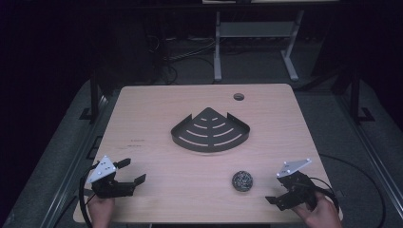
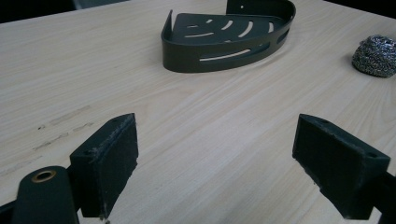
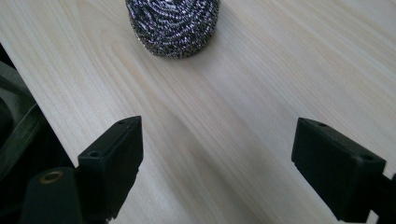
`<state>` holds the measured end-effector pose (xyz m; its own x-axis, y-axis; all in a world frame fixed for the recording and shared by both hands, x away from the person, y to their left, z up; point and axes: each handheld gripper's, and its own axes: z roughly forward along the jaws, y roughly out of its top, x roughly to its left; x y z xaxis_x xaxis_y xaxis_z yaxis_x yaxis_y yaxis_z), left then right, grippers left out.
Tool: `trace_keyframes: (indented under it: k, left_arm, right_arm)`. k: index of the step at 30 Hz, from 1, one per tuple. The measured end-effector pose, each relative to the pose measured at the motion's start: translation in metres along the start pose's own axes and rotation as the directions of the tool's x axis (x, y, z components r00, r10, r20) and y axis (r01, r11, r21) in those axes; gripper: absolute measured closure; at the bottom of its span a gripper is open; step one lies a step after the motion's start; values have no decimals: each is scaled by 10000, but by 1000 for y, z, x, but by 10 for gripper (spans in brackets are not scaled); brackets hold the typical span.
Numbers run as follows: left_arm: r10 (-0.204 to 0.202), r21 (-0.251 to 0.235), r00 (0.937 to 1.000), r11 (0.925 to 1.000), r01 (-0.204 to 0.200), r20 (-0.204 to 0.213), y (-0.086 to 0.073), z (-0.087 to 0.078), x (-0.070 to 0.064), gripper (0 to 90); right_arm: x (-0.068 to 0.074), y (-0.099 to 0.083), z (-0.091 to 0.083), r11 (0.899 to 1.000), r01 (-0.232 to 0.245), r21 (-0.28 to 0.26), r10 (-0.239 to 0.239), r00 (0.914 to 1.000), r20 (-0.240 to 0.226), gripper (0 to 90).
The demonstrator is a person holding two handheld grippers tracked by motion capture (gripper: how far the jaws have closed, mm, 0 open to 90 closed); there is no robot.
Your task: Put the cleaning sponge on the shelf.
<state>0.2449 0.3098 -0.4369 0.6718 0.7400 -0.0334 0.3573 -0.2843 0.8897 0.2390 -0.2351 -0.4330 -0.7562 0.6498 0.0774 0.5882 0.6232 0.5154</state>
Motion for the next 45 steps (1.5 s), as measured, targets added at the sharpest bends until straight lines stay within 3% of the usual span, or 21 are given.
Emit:
trace_keyframes:
  k: [18,26,45]
  left_arm:
    - [-29,-13,10000,10000,29,-22,-1,-1,1,137]
    - [-71,-83,10000,9999,71,-8,-1,-2,1,137]
    - [-107,-114,9999,9999,107,-28,-1,-3,1,137]
  right_arm:
    - [11,34,14,9954,923,238,-913,9950,-405,161]
    - [14,51,24,9884,1375,644,-1339,9893,-574,165]
    - [20,75,40,9800,1751,945,-1682,9828,-759,162]
